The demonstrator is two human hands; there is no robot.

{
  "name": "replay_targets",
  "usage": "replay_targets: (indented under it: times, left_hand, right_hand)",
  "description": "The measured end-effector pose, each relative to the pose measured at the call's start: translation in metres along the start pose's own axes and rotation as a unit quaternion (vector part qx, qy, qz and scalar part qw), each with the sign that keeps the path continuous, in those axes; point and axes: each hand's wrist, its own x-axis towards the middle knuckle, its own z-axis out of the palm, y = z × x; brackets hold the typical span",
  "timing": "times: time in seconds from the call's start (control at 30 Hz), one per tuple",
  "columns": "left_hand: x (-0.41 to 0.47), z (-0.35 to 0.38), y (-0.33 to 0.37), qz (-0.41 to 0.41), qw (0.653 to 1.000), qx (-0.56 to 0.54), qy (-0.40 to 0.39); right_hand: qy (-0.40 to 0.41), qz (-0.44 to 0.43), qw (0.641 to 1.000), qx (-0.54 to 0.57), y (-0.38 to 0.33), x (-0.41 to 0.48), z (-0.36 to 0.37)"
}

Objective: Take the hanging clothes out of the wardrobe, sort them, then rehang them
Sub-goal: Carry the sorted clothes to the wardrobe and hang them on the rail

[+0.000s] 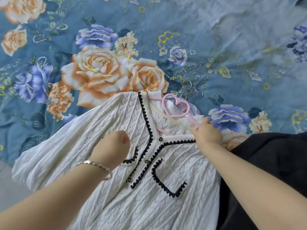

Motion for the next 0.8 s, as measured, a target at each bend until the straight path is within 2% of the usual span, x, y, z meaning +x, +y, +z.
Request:
replay_targets:
  times: [0.1,0.17,0.27,0.33,0.4,0.6,0.8]
  left_hand:
    - [-0.006,0.0,-0.004,-0.016,1.0,-0.024,-0.003]
    - [-0.015,-0.002,-0.007,-0.025,0.999,-0.039,-0.004]
    - [-0.035,-0.006,-0.013,-0.027,0.997,-0.07,0.003]
    - [-0.058,-0.012,-0.018,-0.025,0.996,-0.084,0.012]
    - [-0.084,-0.019,-0.024,-0.018,0.995,-0.091,0.026]
    - [-0.191,-0.056,-0.066,-0.008,0.993,-0.086,0.077]
    - [-0.335,-0.093,-0.162,-0.048,0.975,-0.15,0.155]
  right_hand:
    - [0.001,-0.049,0.998,-0.038,0.006,-0.003,-0.009]
    - [-0.006,-0.083,0.996,-0.023,0.007,-0.011,-0.016]
    - [-0.018,-0.118,0.985,0.121,0.012,-0.029,-0.029]
    - [-0.044,-0.132,0.956,0.259,0.016,-0.051,-0.043]
    - [-0.077,-0.156,0.929,0.326,0.017,-0.081,-0.058]
    - [-0.096,-0.339,0.893,0.281,-0.005,-0.216,-0.113]
    - [-0.033,-0.483,0.848,0.215,-0.05,-0.385,-0.173]
